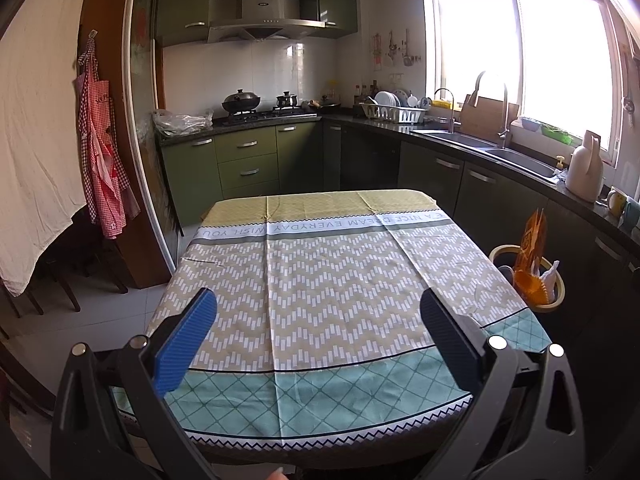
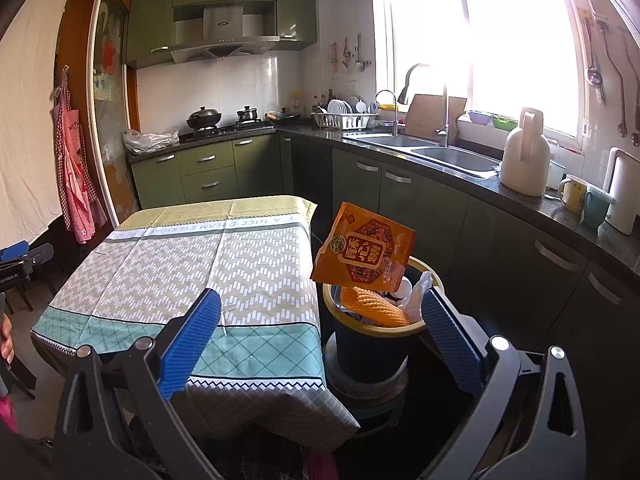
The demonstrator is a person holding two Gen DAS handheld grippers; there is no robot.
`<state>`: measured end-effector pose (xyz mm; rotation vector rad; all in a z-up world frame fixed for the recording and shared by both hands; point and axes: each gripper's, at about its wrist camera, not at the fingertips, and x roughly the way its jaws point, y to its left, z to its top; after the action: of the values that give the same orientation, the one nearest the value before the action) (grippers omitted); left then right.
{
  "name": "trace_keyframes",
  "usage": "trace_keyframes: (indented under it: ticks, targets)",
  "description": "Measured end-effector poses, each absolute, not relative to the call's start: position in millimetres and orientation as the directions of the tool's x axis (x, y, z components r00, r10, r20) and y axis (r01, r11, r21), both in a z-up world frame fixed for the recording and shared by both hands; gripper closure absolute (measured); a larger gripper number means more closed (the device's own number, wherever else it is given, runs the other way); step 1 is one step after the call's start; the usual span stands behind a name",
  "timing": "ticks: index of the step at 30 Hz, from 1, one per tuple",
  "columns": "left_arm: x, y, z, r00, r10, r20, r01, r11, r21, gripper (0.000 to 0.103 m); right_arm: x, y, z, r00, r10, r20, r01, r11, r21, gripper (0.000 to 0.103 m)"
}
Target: Collect trash
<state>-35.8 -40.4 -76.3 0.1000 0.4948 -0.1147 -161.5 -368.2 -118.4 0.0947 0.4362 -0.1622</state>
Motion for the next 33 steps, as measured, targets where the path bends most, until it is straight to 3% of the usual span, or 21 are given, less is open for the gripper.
trace_keyframes:
  ticks: [33]
  targets:
    - [-32.4,-40.0,-81.0,0.851,-0.124,-0.510,0.169,0.985,0.043,0.006,-158.1,-366.6,-122.9,0.891,-0.132,-0.435,0.171,0.984,0.053,0.004]
